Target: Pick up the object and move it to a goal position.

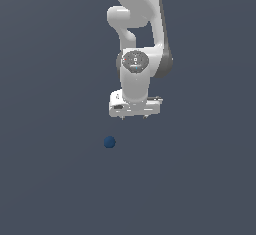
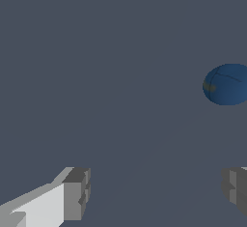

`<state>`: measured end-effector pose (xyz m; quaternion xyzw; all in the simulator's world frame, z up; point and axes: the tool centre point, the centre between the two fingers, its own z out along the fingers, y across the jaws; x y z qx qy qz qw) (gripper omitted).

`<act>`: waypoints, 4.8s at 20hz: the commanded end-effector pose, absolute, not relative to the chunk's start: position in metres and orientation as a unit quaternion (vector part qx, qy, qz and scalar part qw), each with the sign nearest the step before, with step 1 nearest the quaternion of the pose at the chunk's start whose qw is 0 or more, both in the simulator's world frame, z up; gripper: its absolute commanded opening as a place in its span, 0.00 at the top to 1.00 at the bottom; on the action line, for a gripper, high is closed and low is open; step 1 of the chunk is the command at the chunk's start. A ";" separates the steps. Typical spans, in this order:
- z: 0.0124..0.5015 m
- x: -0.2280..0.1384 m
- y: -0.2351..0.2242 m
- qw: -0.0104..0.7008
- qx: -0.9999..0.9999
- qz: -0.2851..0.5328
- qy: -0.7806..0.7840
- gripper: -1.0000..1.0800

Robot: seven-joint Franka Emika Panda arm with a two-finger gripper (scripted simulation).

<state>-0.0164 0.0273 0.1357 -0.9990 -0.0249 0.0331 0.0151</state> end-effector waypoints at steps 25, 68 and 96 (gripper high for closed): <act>0.141 0.009 -0.001 0.008 -1.000 0.014 0.016 0.04; 0.031 0.054 -0.086 0.000 -0.988 0.000 0.155 1.00; 0.084 0.073 0.067 0.000 -0.988 0.000 0.155 1.00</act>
